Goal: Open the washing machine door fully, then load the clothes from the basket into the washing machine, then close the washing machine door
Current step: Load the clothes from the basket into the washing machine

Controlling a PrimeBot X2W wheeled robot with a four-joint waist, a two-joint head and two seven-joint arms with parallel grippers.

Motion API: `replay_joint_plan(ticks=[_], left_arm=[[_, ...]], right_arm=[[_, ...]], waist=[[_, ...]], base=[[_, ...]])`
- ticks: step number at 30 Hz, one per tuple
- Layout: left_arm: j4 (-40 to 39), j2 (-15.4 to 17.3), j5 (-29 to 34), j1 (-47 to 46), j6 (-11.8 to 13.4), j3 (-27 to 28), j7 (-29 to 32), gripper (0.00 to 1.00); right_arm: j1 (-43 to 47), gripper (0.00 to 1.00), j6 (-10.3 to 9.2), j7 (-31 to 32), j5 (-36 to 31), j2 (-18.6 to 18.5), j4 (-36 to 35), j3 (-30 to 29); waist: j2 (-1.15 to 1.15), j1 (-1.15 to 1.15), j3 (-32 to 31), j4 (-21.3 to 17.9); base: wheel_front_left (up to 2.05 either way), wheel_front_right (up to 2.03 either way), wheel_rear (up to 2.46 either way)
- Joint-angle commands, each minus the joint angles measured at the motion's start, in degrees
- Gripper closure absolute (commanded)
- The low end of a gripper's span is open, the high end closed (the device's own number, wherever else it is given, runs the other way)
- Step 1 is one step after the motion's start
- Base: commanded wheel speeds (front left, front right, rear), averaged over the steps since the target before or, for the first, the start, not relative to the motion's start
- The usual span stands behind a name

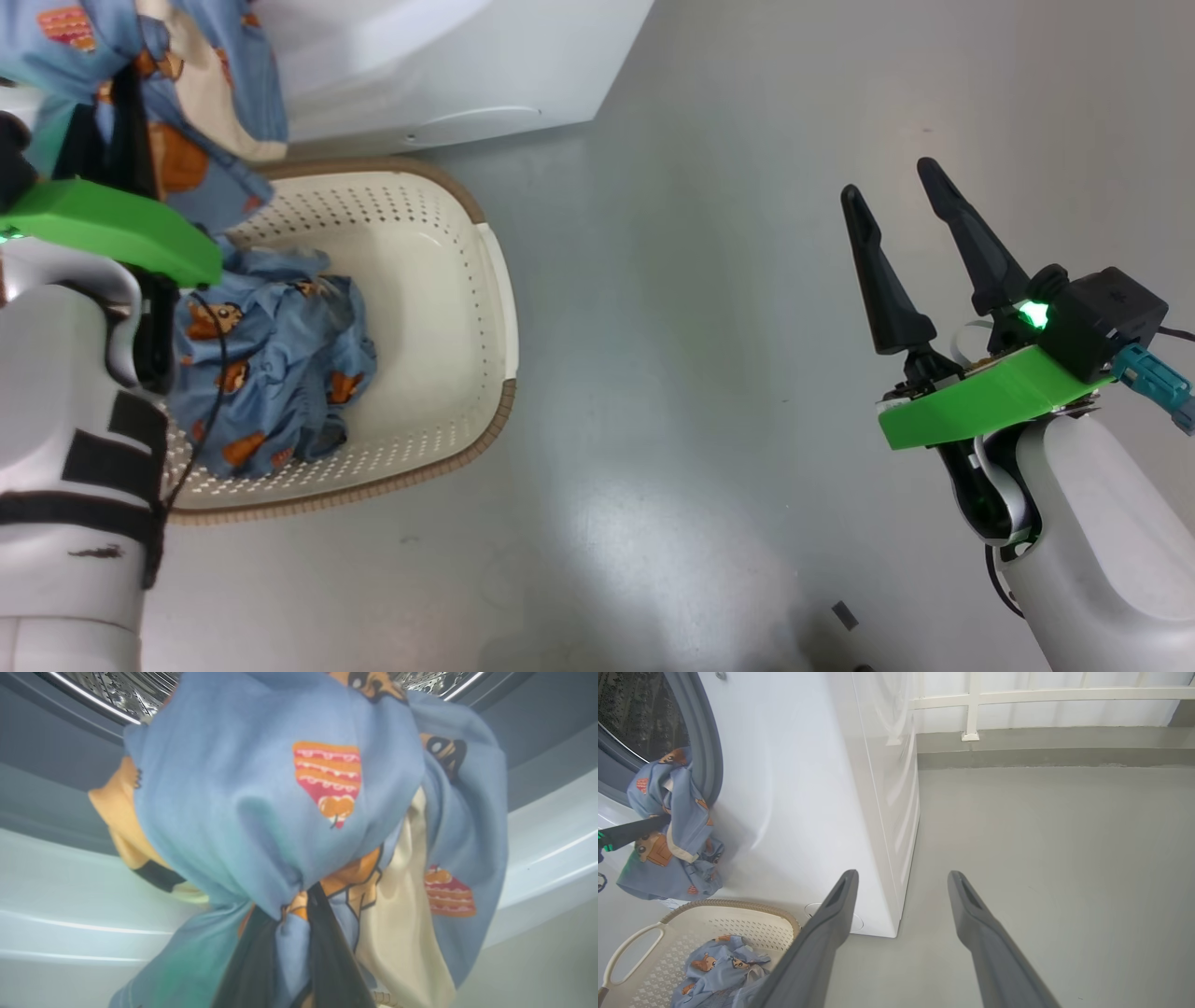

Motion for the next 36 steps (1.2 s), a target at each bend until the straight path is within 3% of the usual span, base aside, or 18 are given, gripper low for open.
replay_joint_plan(ticks=[1,17,28,36], left_arm=[[-3.2,1.78,-0.65,0.9,-0.13,0.83,-0.46,1.0],[-16.34,2.49,-2.36,1.66,-0.13,1.1,-0.46,1.0],[-13.58,5.53,-0.13,-7.46,-0.13,1.86,-0.46,1.0],[-7.36,7.01,1.95,-14.76,-0.13,2.18,-0.46,1.0]], right_arm=[[0.89,0.01,0.25,-0.46,-0.27,-0.12,-1.28,0.56],[1.19,0.01,0.25,-0.46,-0.19,0.42,-1.39,0.13],[1.21,0.0,0.25,-0.46,0.0,0.86,-1.47,0.01],[0.78,0.0,0.25,-0.46,0.18,1.09,-1.41,0.93]], waist=[[0.0,0.01,-0.43,0.5],[0.0,0.01,-1.43,1.69],[0.0,0.01,-0.8,1.4],[0.0,0.01,-0.07,0.4]], base=[[0.0,0.0,0.0],[0.0,0.0,0.0],[0.0,0.0,0.0],[0.0,0.0,0.0]])
